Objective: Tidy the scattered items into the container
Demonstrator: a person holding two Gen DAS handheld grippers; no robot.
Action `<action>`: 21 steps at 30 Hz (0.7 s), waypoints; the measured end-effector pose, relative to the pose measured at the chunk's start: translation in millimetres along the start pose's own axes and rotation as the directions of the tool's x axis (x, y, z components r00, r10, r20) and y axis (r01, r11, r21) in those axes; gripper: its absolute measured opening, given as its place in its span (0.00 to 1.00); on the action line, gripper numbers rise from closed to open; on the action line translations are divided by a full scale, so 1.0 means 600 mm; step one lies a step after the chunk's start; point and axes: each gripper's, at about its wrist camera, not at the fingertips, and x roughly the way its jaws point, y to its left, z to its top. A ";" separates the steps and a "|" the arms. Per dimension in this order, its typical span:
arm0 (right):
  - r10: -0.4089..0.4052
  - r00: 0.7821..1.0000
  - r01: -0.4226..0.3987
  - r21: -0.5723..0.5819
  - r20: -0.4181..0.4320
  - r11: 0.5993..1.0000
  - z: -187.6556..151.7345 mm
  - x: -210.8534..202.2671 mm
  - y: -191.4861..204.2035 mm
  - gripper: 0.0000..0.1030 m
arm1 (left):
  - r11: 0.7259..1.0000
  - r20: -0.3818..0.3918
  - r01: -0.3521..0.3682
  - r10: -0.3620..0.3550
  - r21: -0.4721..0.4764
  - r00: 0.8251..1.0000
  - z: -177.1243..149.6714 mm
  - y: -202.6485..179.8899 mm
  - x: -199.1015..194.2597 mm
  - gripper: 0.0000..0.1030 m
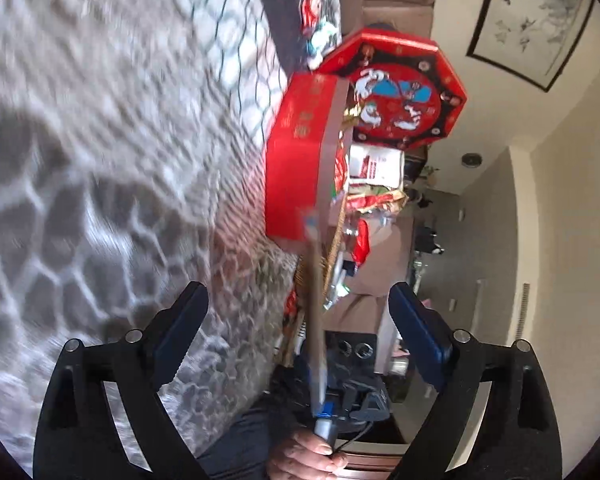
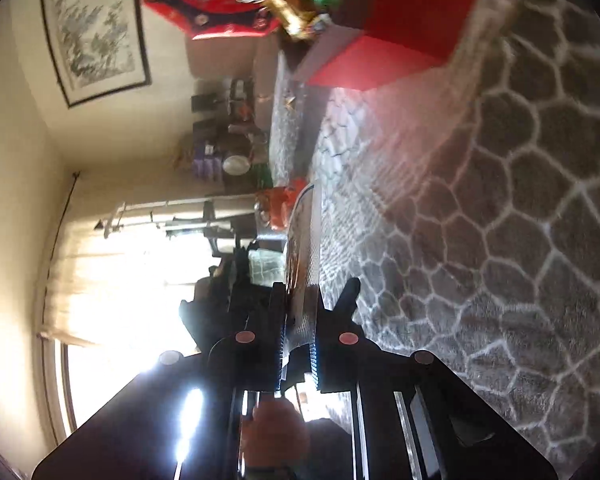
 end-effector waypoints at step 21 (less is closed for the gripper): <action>-0.102 0.995 0.097 -0.190 -0.017 0.977 0.103 -0.066 0.108 0.09 | 0.967 -0.096 -0.046 0.072 0.250 0.993 0.041 -0.163 0.113 0.10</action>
